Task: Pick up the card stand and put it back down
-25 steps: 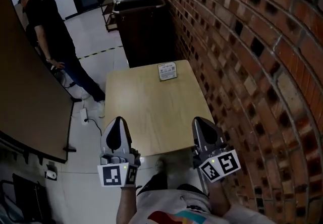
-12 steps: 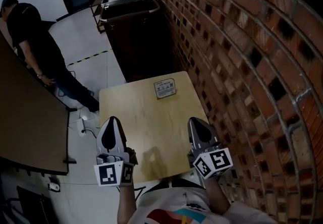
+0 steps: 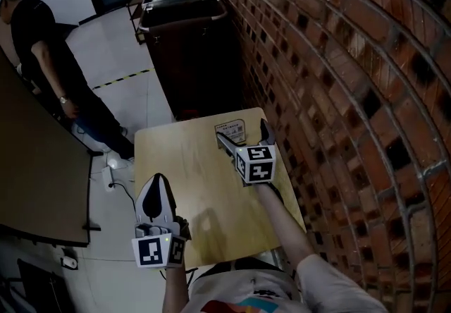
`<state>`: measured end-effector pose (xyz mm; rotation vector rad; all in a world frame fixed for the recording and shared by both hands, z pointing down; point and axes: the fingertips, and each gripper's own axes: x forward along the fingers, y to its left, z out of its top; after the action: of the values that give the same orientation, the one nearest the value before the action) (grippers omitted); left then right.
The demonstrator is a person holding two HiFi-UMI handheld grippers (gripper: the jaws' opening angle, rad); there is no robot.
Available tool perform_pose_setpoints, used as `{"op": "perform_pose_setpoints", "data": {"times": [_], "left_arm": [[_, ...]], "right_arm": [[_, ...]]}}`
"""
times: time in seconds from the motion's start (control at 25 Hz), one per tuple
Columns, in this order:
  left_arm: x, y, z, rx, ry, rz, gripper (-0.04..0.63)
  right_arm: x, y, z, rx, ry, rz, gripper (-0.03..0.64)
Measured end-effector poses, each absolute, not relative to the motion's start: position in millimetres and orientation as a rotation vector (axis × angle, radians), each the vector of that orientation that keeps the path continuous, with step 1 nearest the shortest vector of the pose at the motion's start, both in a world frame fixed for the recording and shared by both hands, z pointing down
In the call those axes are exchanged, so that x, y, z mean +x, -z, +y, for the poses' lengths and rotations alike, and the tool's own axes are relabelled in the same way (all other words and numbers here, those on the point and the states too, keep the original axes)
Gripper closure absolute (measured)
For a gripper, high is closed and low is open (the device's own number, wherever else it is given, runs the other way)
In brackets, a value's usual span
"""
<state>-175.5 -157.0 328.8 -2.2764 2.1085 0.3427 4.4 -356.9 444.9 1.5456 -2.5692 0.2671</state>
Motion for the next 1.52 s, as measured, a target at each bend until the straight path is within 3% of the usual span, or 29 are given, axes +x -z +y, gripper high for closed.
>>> {"op": "perform_pose_setpoints", "data": {"times": [0.32, 0.68, 1.2, 1.52], "left_arm": [[-218, -357, -163, -2.198, -0.232, 2.267, 0.591], [-256, -372, -177, -2.132, -0.21, 2.368, 0.591], [-254, -375, -180, -2.15, -0.199, 2.362, 0.591], [-242, -358, -173, -2.146, -0.225, 2.3, 0.591]], "right_arm": [[-25, -563, -436, 1.447, -0.489, -2.298, 0.04], [-33, -600, -456, 1.435, -0.523, -2.221, 0.04], [-35, -589, -449, 1.377, -0.358, -2.333, 0.041], [-29, -495, -394, 1.421, -0.013, -2.509, 0.058]]}}
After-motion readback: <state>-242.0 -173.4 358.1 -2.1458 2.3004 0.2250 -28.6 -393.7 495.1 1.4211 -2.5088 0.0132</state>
